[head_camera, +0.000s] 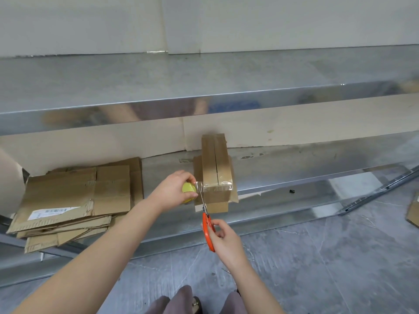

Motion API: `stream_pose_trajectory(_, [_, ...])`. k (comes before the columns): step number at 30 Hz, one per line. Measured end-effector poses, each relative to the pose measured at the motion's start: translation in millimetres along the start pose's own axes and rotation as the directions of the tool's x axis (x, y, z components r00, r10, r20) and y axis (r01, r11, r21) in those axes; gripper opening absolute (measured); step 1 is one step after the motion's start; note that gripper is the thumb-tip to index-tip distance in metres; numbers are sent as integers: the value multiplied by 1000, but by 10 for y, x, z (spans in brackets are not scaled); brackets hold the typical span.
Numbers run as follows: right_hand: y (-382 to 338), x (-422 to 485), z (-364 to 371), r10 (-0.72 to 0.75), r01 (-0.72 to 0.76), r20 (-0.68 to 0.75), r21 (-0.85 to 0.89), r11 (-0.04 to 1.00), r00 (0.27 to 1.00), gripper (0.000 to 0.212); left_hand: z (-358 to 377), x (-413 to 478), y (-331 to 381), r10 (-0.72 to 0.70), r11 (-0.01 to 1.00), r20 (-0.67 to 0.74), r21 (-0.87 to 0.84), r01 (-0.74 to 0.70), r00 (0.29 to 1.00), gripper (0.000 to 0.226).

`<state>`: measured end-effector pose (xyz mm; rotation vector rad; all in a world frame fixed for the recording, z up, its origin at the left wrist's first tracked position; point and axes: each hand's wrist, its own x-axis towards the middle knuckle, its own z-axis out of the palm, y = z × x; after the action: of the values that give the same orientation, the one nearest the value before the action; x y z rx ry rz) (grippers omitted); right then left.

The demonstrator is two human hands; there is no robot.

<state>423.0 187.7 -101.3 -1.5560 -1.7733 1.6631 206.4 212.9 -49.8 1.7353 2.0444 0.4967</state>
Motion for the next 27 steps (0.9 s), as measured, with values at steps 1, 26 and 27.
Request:
stream_pose_trajectory(1, [0,7,4,-3,3,-3,9,1000,1000,19,-1,-2,1,1,1000,2,1,-1,1000,36])
stream_pose_trajectory(26, [368,194,-934,-141,36,-224,-416,909,964,46,22,-35,-37,-21,1000,-31,-20,21,999,26])
stream_pose_trajectory(27, [360,249,-1050,-142,18,-247,-445,896,959,45,36,-34,-38,-24,999,-36,-22,23,999,26])
